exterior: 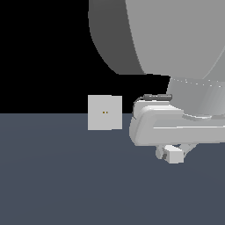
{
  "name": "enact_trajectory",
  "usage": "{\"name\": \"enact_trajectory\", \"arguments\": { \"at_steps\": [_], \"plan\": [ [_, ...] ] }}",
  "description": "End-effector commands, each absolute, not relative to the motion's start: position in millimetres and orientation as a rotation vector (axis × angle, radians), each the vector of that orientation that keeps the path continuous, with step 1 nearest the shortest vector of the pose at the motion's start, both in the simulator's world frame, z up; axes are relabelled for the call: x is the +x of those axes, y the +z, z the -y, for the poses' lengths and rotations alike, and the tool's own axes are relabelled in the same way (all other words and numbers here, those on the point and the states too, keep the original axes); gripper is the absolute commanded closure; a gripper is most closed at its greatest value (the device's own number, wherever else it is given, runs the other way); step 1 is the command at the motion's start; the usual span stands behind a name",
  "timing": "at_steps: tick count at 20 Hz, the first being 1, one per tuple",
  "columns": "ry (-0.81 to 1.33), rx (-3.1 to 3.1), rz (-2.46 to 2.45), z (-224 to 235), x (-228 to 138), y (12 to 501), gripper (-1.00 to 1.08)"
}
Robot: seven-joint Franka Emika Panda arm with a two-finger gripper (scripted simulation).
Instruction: Plug the charger into the wall socket.
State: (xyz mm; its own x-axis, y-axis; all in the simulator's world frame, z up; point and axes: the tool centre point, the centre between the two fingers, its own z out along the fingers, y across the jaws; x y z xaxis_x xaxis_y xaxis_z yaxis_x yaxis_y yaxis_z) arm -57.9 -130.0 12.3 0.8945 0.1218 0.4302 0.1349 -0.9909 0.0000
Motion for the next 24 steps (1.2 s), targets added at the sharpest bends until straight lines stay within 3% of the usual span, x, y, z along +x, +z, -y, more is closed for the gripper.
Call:
{"name": "enact_trajectory", "arguments": {
  "at_steps": [1, 10, 24],
  "plan": [
    [-0.686, -3.031, 0.196, 134, -58, 11, 1.08],
    [-0.686, -3.025, 0.218, 110, -56, 25, 1.08],
    [-0.686, -3.008, 0.282, 17, -47, 85, 1.08]
  ]
}}
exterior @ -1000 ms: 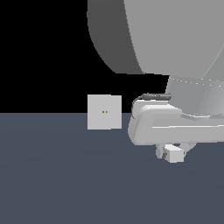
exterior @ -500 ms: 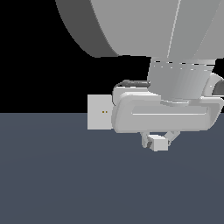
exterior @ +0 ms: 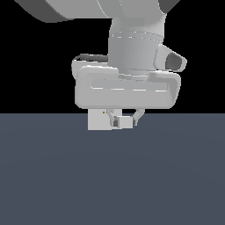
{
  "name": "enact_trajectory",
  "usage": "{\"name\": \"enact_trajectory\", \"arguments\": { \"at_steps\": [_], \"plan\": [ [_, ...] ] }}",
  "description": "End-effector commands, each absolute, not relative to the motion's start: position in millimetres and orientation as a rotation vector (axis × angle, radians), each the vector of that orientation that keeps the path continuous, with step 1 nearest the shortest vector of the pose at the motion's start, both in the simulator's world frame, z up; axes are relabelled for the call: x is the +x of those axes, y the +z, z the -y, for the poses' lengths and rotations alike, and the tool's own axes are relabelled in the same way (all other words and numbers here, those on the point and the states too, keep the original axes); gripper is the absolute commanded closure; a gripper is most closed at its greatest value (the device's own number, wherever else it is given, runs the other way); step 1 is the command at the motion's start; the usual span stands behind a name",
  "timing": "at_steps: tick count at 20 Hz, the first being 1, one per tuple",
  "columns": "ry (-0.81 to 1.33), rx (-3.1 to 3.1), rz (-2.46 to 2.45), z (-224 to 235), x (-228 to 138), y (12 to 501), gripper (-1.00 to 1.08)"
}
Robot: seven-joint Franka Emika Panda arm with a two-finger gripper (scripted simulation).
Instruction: Plug the charger into the wall socket.
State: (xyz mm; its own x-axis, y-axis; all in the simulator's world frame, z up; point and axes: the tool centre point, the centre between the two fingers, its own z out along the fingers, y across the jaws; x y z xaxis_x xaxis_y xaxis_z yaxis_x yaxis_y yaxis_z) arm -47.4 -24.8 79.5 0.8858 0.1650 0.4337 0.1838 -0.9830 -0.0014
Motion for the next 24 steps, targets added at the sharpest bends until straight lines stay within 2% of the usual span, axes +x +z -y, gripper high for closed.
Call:
{"name": "enact_trajectory", "arguments": {
  "at_steps": [1, 8, 24],
  "plan": [
    [-0.686, -3.007, 0.285, 12, -46, 88, 1.08],
    [-0.684, -3.005, 0.298, -5, -44, 99, 1.08],
    [-0.683, -3.007, 0.302, -10, -31, 100, 1.08]
  ]
}}
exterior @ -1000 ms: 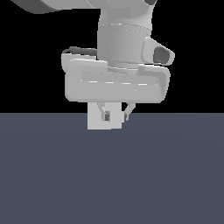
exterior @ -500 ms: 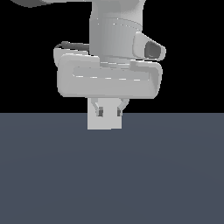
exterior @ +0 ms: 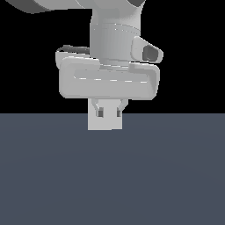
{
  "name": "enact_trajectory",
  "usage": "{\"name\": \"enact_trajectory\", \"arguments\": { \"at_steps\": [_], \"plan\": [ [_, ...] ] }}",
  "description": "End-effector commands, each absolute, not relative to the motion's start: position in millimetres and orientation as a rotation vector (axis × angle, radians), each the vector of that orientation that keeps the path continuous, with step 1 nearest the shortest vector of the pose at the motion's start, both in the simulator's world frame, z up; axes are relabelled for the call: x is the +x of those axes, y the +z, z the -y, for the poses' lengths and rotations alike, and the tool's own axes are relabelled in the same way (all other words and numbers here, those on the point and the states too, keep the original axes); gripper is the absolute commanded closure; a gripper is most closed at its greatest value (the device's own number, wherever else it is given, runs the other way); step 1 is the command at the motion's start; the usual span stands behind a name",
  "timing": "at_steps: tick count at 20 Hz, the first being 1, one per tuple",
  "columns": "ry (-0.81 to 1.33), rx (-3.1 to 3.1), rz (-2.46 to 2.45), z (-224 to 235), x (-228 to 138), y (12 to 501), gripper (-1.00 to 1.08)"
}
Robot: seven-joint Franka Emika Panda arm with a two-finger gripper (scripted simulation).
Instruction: Plug the charger into the wall socket.
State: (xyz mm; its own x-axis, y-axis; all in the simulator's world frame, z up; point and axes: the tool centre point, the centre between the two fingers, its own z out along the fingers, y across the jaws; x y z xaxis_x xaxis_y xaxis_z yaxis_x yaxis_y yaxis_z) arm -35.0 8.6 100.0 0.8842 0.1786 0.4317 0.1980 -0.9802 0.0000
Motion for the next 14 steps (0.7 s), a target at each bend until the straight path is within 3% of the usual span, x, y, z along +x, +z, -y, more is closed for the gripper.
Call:
{"name": "enact_trajectory", "arguments": {
  "at_steps": [1, 14],
  "plan": [
    [-0.683, -3.007, 0.302, -10, -27, 100, 1.08],
    [-0.683, -3.007, 0.302, -17, 5, 100, 1.08]
  ]
}}
